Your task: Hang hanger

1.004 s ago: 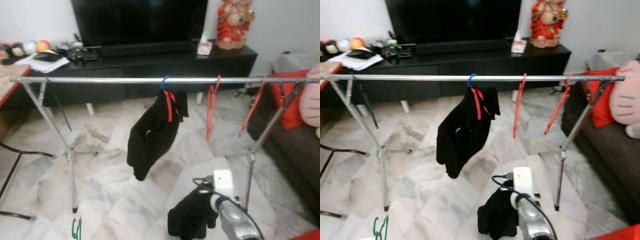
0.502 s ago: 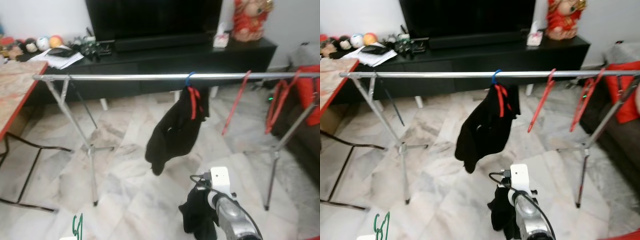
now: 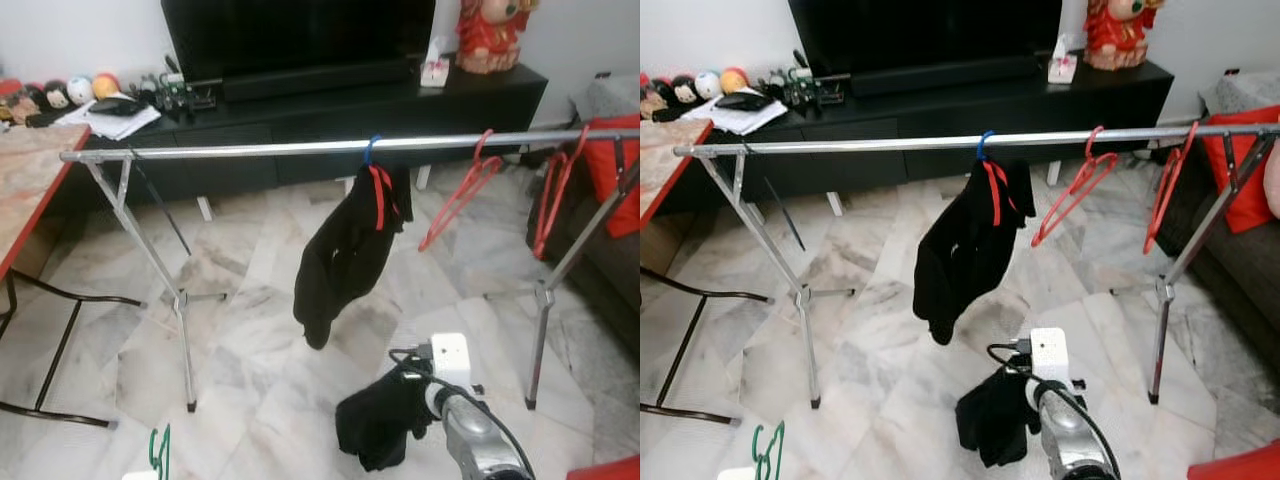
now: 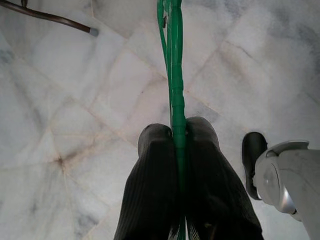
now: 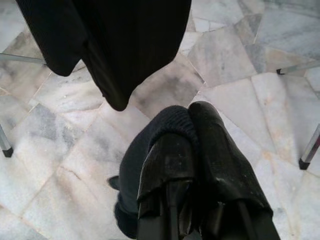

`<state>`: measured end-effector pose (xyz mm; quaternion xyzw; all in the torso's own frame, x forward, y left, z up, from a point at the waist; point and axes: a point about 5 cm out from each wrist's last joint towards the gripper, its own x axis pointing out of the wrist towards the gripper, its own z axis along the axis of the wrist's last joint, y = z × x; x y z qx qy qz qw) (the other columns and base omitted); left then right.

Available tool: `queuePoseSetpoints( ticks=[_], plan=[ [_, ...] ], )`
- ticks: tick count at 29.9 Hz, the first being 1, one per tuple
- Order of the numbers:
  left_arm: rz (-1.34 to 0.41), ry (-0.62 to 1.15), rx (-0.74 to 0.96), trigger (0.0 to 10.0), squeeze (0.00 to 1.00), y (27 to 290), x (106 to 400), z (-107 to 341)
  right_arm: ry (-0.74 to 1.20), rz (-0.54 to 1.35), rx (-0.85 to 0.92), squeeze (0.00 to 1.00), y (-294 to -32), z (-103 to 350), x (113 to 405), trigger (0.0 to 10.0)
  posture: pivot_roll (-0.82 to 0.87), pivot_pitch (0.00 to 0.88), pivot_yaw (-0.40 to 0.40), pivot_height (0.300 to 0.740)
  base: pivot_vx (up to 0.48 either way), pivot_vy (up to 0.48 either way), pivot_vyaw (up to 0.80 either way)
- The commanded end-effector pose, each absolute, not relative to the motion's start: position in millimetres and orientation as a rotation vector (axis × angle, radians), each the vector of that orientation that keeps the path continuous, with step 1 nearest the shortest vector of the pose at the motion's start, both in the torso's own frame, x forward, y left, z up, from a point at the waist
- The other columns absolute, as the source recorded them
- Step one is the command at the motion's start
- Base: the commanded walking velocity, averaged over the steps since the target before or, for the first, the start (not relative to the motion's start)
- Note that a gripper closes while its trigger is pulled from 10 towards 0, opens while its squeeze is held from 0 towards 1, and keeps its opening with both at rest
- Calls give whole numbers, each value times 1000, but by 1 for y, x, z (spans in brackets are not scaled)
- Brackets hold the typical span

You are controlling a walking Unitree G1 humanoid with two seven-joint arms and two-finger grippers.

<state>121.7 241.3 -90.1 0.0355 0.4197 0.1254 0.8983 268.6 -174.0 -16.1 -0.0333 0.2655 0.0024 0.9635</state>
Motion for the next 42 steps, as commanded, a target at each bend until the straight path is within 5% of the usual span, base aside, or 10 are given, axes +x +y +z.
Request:
queuePoseSetpoints(
  ticks=[1,42],
  plan=[
    [269,870,79,10000,0,247,119,-89,501,12,-57,0,-170,-10,274,10000,-137,0,71,740,0,0,0],
    [262,849,69,10000,0,244,125,-88,492,20,-65,0,-171,-10,277,10000,-131,0,65,740,-249,0,0]
  ],
)
